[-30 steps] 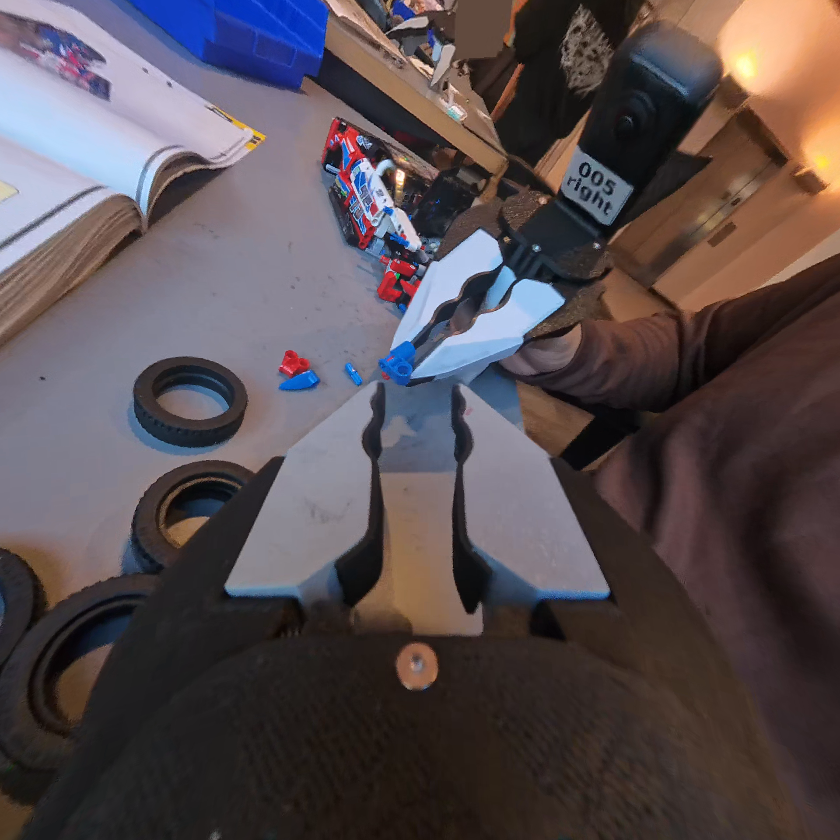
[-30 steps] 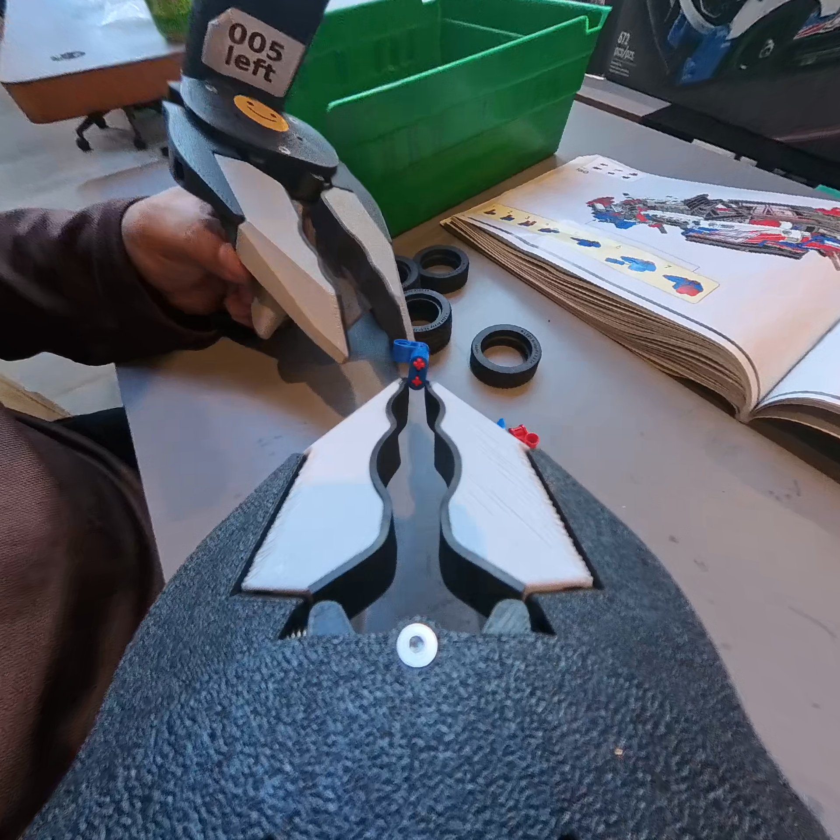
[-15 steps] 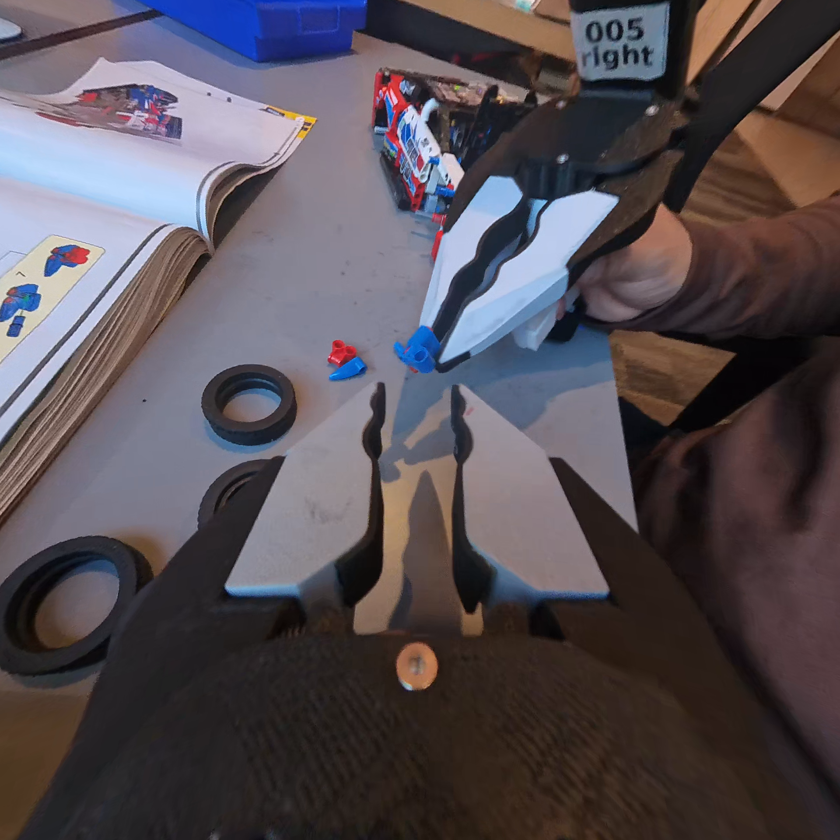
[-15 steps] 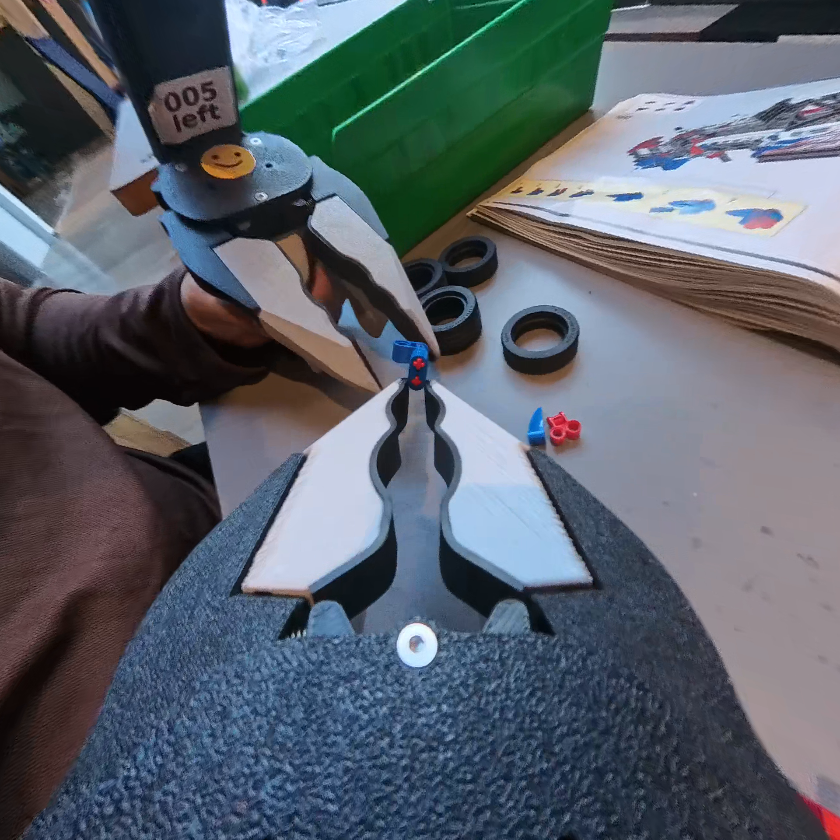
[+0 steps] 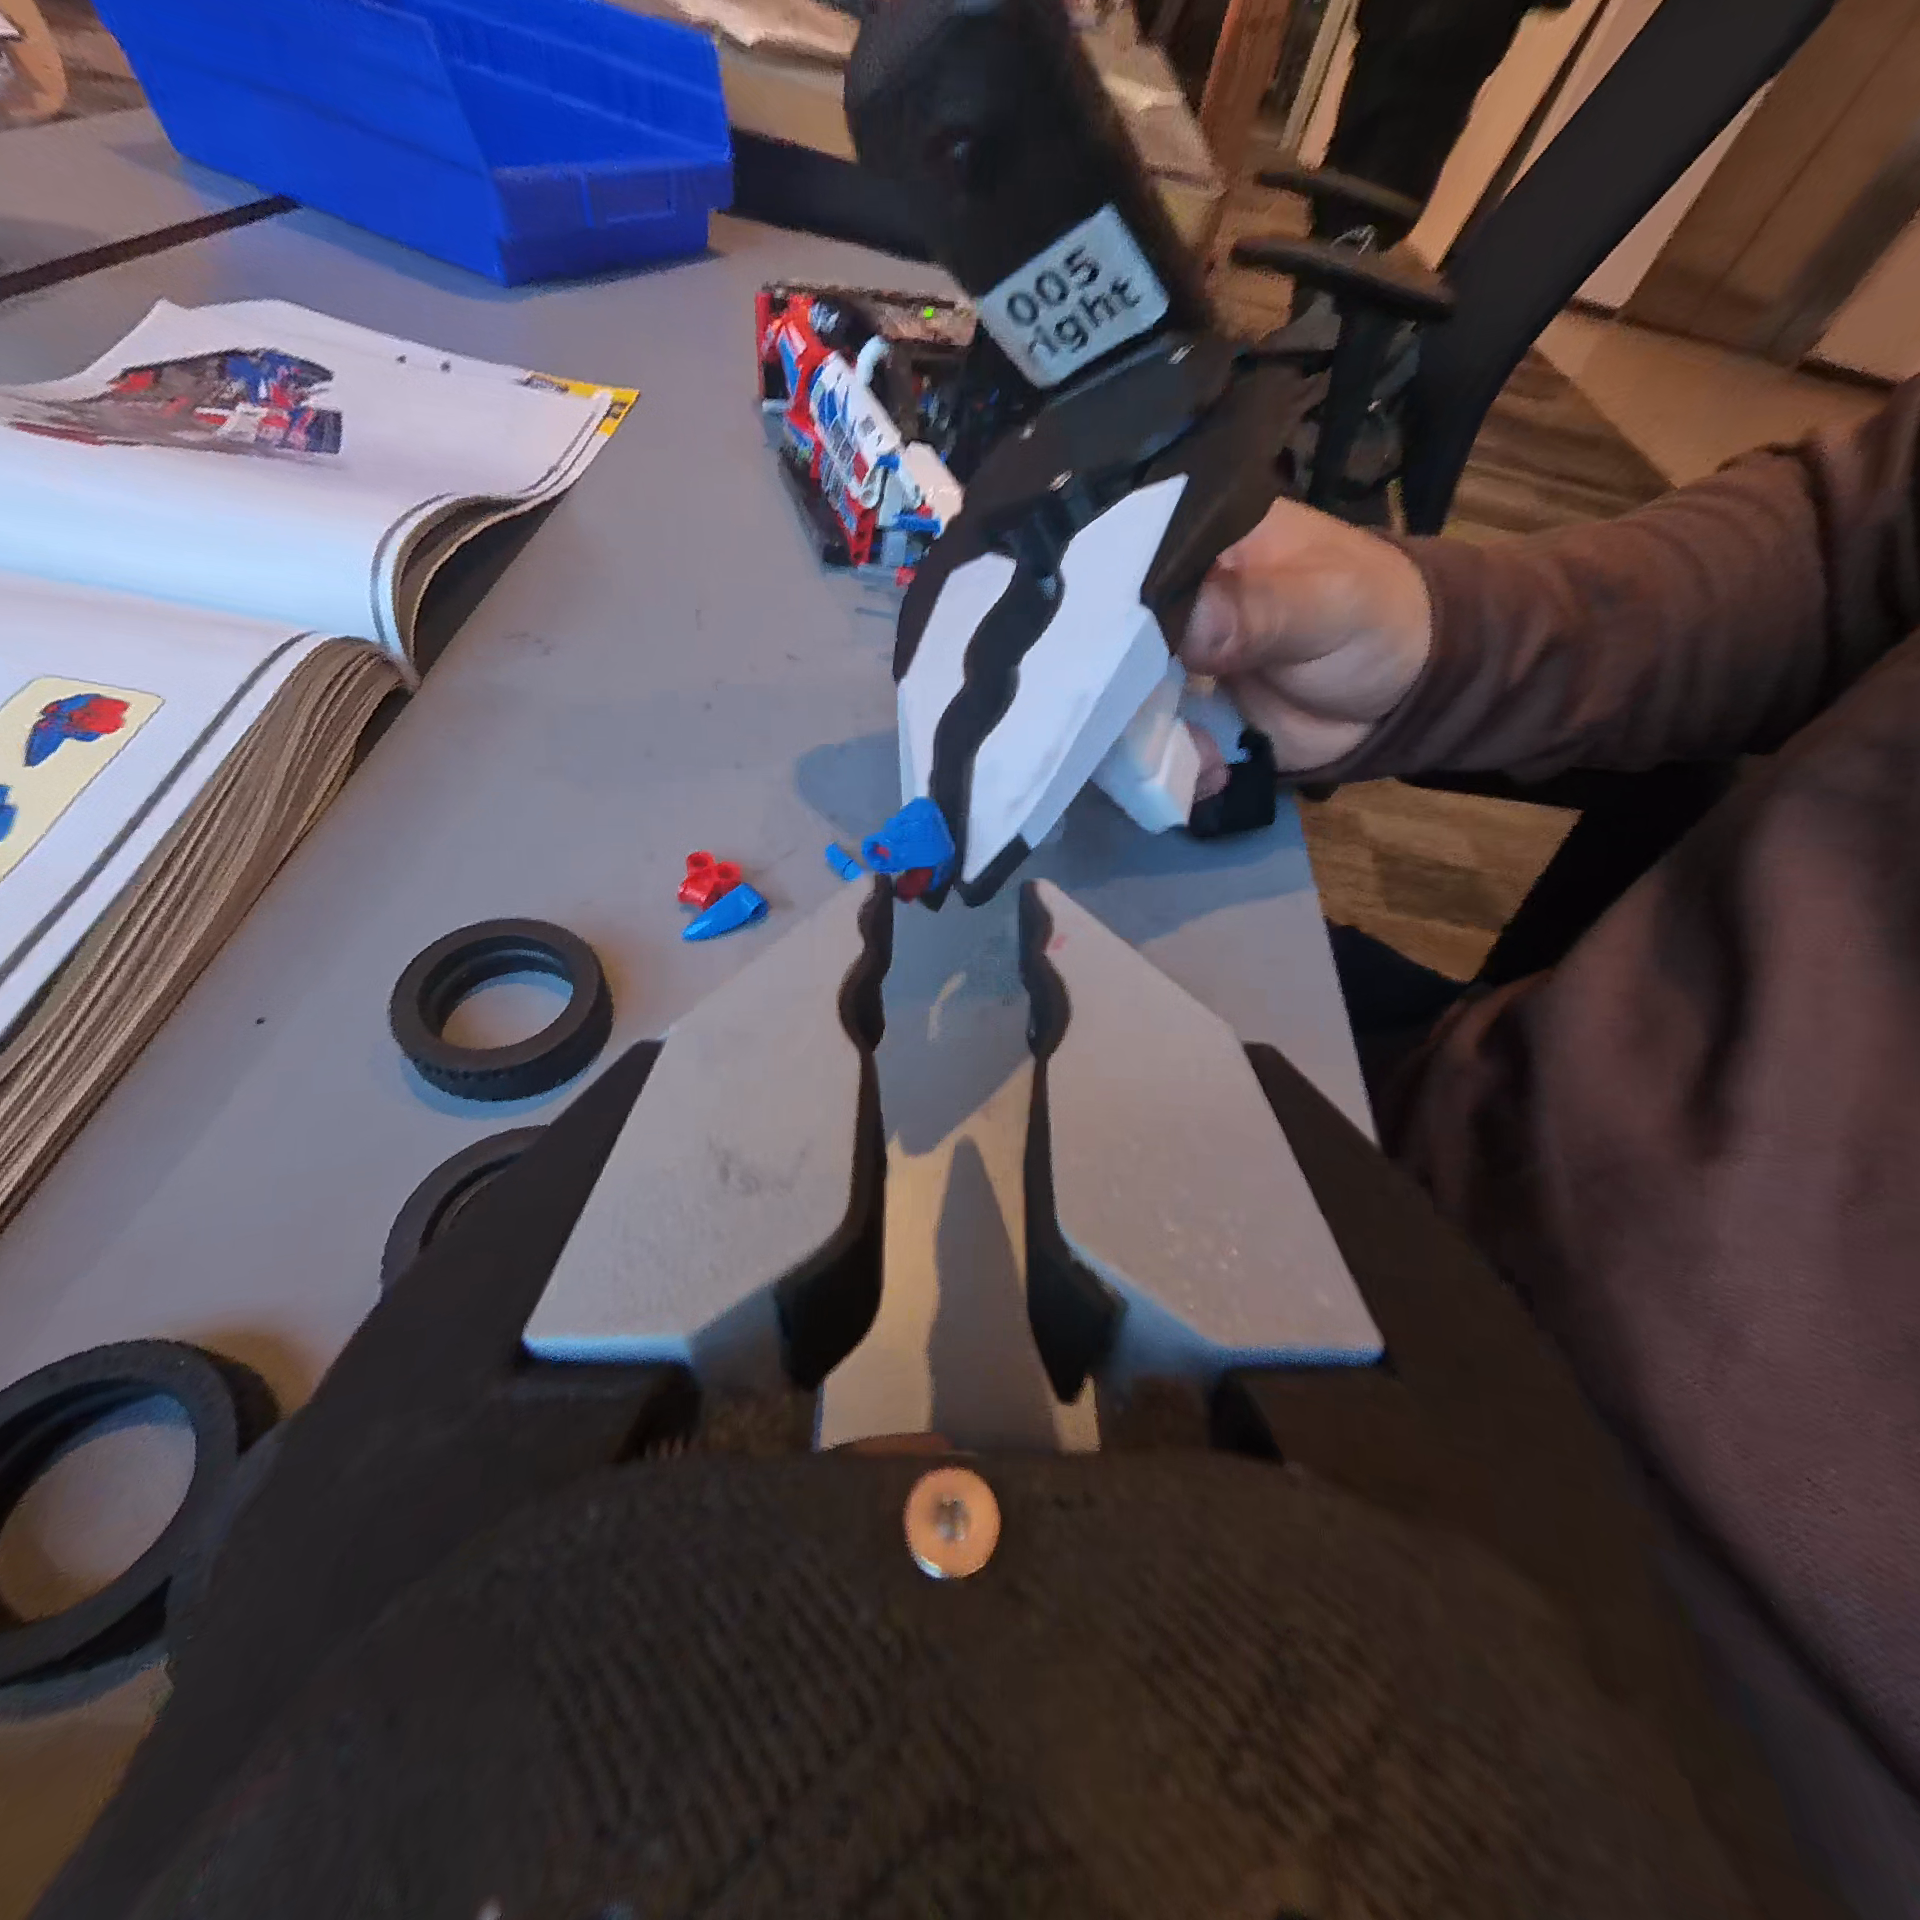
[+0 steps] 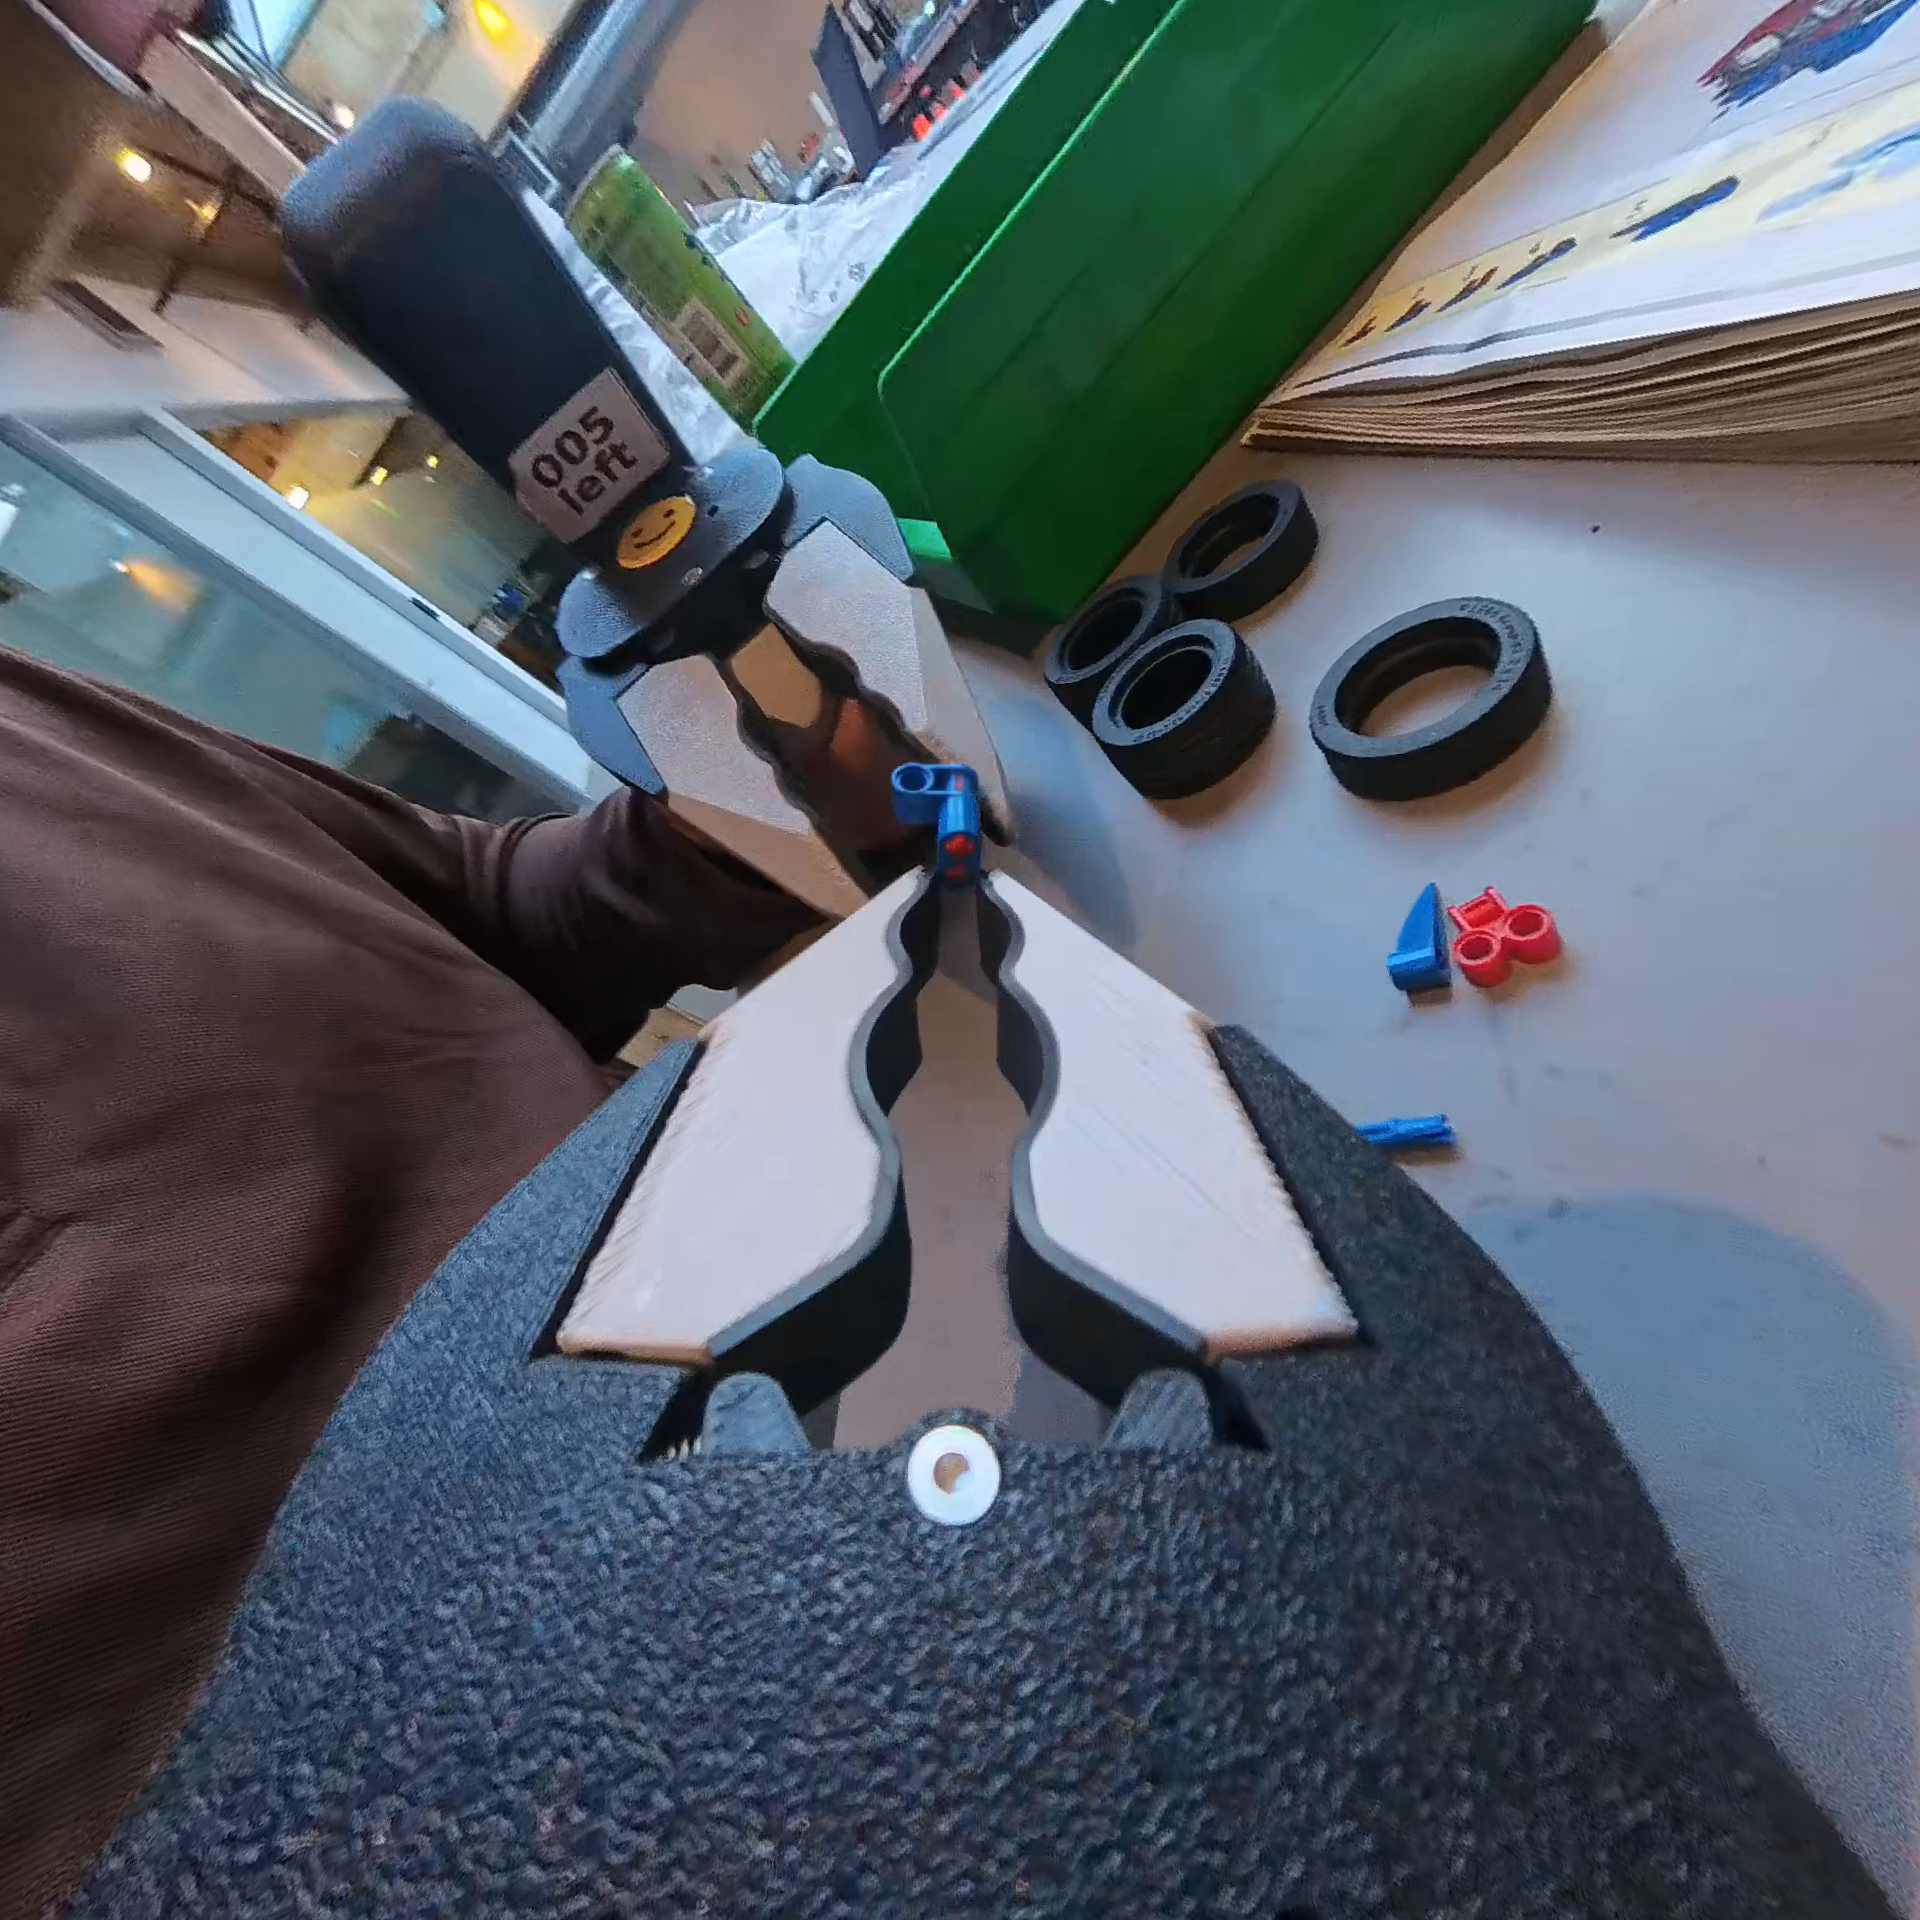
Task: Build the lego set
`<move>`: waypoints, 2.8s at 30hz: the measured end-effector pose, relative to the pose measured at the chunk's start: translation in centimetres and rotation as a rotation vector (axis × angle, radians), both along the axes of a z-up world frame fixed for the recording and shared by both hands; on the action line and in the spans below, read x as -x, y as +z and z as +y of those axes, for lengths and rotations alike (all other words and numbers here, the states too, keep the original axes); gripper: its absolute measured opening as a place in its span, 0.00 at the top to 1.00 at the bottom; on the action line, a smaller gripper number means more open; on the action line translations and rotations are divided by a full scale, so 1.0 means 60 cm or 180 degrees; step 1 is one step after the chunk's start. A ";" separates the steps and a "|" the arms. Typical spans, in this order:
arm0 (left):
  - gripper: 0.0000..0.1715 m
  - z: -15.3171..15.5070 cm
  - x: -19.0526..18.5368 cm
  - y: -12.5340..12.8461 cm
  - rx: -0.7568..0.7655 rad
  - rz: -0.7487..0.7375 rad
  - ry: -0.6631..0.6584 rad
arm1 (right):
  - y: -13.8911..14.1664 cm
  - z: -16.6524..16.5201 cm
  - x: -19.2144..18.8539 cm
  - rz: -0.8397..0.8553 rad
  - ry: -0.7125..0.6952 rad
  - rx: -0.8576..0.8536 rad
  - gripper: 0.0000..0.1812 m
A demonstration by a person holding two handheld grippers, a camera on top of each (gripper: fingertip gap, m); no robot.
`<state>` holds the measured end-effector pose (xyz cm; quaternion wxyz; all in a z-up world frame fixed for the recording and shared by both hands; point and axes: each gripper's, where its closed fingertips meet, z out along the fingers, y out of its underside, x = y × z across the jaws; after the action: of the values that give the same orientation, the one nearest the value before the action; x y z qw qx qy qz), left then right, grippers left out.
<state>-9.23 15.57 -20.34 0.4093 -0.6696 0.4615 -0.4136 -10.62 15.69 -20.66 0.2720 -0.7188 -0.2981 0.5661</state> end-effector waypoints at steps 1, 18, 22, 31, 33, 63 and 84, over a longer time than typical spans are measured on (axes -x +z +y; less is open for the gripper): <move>0.88 -0.001 0.000 0.003 0.0060 -0.0061 -0.0023 | 0.002 -0.001 0.000 0.0040 0.0017 0.0019 0.97; 0.96 -0.026 0.005 0.041 0.0071 -0.0517 -0.0334 | 0.020 -0.039 0.016 0.0440 0.0502 0.0366 1.00; 0.97 -0.016 0.008 0.031 0.0160 -0.0440 -0.0245 | 0.014 -0.032 0.013 0.0356 0.0424 0.0377 1.00; 0.99 0.022 0.020 -0.006 0.0558 -0.0120 0.0161 | -0.033 0.003 -0.010 -0.0659 -0.0017 -0.0362 0.93; 0.99 0.032 0.024 -0.027 0.0703 0.0109 0.0318 | -0.052 0.027 -0.028 -0.1289 -0.0300 -0.1019 0.93; 0.93 0.010 0.023 -0.087 0.0917 0.0868 0.0235 | -0.093 0.018 -0.007 -0.2092 -0.0038 -0.1857 0.94; 0.96 0.009 0.014 -0.098 -0.0322 0.1414 0.0132 | -0.086 0.011 -0.004 -0.1989 -0.0002 -0.1501 0.96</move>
<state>-10.08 16.12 -26.23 0.3392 -0.7322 0.5466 -0.2238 -10.41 16.35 -25.84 0.3260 -0.7744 -0.4883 0.2357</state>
